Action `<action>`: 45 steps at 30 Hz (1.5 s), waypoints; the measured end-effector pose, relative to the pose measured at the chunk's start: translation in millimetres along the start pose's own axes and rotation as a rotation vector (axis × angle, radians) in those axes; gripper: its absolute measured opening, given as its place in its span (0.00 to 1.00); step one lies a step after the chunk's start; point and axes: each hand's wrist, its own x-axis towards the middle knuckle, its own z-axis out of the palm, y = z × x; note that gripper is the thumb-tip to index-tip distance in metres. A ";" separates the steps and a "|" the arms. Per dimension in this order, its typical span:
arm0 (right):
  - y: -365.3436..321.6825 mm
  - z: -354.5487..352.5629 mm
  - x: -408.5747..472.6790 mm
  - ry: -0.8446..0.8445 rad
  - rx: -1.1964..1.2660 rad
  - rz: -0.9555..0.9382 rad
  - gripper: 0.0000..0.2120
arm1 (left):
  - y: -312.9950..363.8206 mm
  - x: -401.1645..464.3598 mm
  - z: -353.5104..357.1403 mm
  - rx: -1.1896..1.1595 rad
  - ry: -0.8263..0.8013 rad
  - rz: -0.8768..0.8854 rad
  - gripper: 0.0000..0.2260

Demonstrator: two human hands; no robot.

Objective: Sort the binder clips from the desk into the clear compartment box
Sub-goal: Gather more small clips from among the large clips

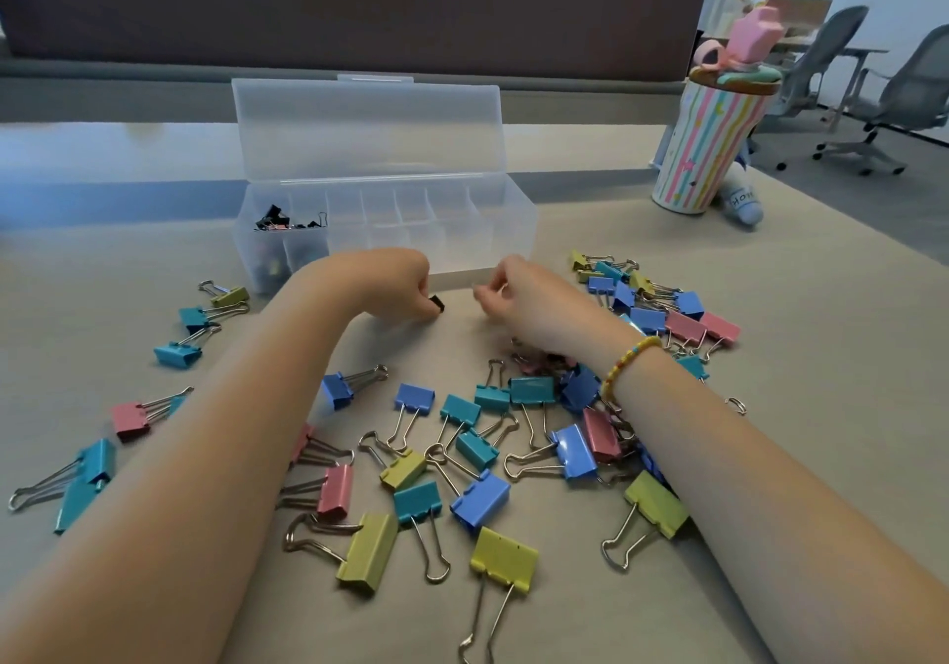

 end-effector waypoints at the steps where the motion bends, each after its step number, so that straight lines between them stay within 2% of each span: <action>1: 3.1 -4.5 1.7 -0.009 0.181 0.036 0.10 | 2.0 -0.5 -0.5 -0.027 -0.003 0.009 0.11; 5: 24.5 -26.8 6.1 -0.164 1.281 0.217 0.10 | 10.3 -1.5 -1.2 -0.130 -0.015 0.033 0.10; 7: 34.2 -33.1 3.8 -0.205 1.524 0.202 0.10 | 20.2 -4.9 -2.9 -0.513 -0.040 0.040 0.08; 10: 41.0 -35.3 3.0 -0.176 1.620 0.204 0.14 | 37.2 -8.0 -8.9 -1.259 -0.109 0.095 0.10; 12: 43.0 -33.7 5.2 -0.138 1.630 0.254 0.18 | 45.5 -8.2 -8.8 -1.605 -0.150 0.093 0.10; 14: 44.0 -32.1 7.2 -0.081 1.609 0.304 0.17 | 49.3 -6.9 -5.1 -1.800 -0.168 0.072 0.09; 17: 45.8 -33.4 5.9 -0.033 1.454 0.302 0.10 | 48.5 -4.0 -0.8 -1.903 -0.126 0.026 0.10; 19: 47.1 -36.0 4.5 -0.052 1.307 0.269 0.08 | 49.3 -1.3 0.3 -1.837 -0.077 -0.006 0.13; 21: 50.4 -40.3 3.2 -0.082 1.097 0.239 0.10 | 53.7 -1.0 1.5 -1.622 -0.039 -0.013 0.16; 24: 54.1 -48.0 -2.3 -0.181 0.570 0.183 0.05 | 59.2 -3.6 2.9 -0.927 0.037 0.069 0.18; 25: 55.1 -50.1 -4.8 -0.225 0.372 0.157 0.07 | 59.1 -5.1 3.6 -0.691 0.037 0.121 0.19; 26: 56.1 -51.9 -6.8 -0.265 0.200 0.133 0.10 | 58.3 -6.4 4.5 -0.507 0.012 0.183 0.20; 28: 54.0 -54.1 -11.1 -0.336 -0.004 0.108 0.15 | 56.2 -8.2 6.5 -0.291 -0.079 0.270 0.19; 30: 49.3 -53.3 -14.4 -0.399 -0.110 0.106 0.17 | 54.5 -8.9 9.8 -0.199 -0.132 0.261 0.19; 32: 45.7 -50.3 -15.5 -0.409 -0.197 0.112 0.17 | 54.4 -7.5 14.6 -0.159 -0.113 0.231 0.20; 38: 45.1 -37.3 -6.4 -0.242 -0.182 0.139 0.15 | 52.7 2.1 23.3 0.024 0.145 0.175 0.20; 43: 48.6 -34.2 -2.1 -0.151 -0.077 0.126 0.14 | 45.2 4.4 19.6 -0.071 0.234 0.177 0.15; 45: 50.4 -40.5 -4.1 -0.168 -0.057 0.124 0.17 | 43.5 0.8 11.6 -0.137 0.204 0.208 0.14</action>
